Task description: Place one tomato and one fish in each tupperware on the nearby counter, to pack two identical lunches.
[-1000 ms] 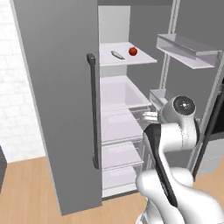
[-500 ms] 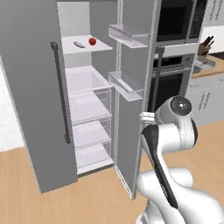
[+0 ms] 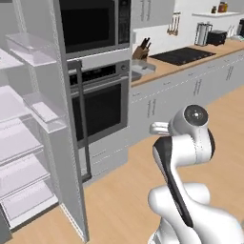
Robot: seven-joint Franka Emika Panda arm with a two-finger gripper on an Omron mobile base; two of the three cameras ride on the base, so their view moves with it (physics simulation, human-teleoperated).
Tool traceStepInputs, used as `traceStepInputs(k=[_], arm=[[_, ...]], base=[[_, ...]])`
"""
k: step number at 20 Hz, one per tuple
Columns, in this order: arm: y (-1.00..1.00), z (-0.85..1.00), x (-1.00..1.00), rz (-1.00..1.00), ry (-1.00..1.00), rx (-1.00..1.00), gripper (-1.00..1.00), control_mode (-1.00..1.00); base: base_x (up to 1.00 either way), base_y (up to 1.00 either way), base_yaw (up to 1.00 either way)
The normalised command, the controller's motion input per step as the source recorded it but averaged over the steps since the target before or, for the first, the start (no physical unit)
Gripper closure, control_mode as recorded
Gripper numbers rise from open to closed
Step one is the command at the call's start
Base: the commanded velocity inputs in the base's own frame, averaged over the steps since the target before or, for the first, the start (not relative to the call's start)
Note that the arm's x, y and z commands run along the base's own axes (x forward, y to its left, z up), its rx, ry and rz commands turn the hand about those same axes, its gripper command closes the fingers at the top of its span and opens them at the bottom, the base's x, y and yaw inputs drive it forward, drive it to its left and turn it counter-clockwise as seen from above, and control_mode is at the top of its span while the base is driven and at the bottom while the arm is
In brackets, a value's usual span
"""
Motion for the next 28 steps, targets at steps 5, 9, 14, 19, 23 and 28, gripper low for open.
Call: traceStepInputs(k=[5,9,14,19,23,28], arm=[[0.0,0.0,0.0,0.0,0.0,0.0,1.0,1.0],[0.0,0.0,0.0,0.0,0.0,0.0,1.0,1.0],[0.0,0.0,0.0,0.0,0.0,0.0,1.0,1.0],[0.0,0.0,0.0,0.0,0.0,0.0,1.0,1.0],[0.0,0.0,0.0,0.0,0.0,0.0,1.0,1.0],[0.0,0.0,0.0,0.0,0.0,0.0,1.0,1.0]], base=[[1.0,-0.12,0.0],[1.0,0.0,0.0],[1.0,-0.44,0.0],[1.0,-0.91,0.0],[1.0,-0.91,0.0],[1.0,-0.7,0.03]])
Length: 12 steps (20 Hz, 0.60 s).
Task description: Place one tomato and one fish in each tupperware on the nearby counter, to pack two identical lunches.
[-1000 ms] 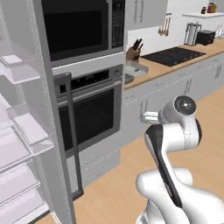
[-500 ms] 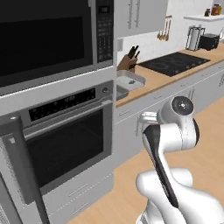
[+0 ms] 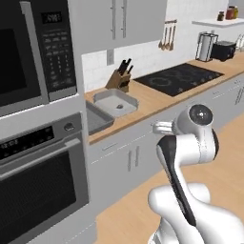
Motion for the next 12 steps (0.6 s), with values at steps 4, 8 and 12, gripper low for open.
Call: traceStepInputs(k=[4,8,12], arm=[[0.0,0.0,0.0,0.0,0.0,0.0,1.0,1.0],[0.0,0.0,0.0,0.0,0.0,0.0,1.0,1.0],[0.0,0.0,0.0,0.0,0.0,0.0,1.0,1.0]], base=[[1.0,-0.21,0.15],[1.0,0.0,0.17],[1.0,0.0,0.18]])
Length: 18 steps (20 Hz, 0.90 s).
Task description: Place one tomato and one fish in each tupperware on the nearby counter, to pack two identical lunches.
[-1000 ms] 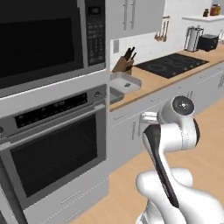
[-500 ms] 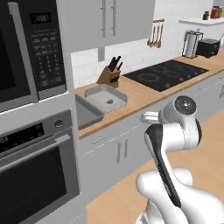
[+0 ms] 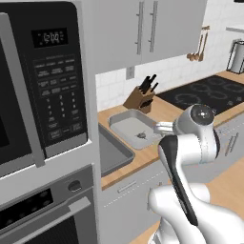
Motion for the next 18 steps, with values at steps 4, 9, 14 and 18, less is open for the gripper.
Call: traceStepInputs(k=[4,9,14,18], arm=[[-0.11,-0.01,1.0,0.2,0.22,0.17,1.0,-1.0],[0.0,-0.16,1.0,0.16,0.23,0.13,1.0,-1.0],[0.32,-0.21,1.0,0.02,0.12,0.02,1.0,-1.0],[0.41,-0.38,1.0,0.0,0.05,0.0,1.0,-1.0]], base=[[0.0,0.0,0.0],[0.0,0.0,0.0],[0.0,0.0,0.0],[0.0,0.0,0.0]])
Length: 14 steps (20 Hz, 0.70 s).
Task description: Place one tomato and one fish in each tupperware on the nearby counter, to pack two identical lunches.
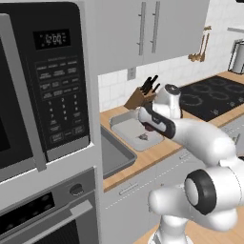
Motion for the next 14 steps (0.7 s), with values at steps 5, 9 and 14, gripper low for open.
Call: traceStepInputs(k=[5,9,14], arm=[[0.02,-0.49,1.0,0.0,0.0,0.0,1.0,-1.0],[0.0,-0.51,1.0,0.0,0.0,0.0,1.0,-1.0],[0.24,-0.62,1.0,0.0,0.0,0.0,-1.0,-1.0]], base=[[0.0,0.0,0.0],[0.0,0.0,0.0],[0.0,0.0,0.0]])
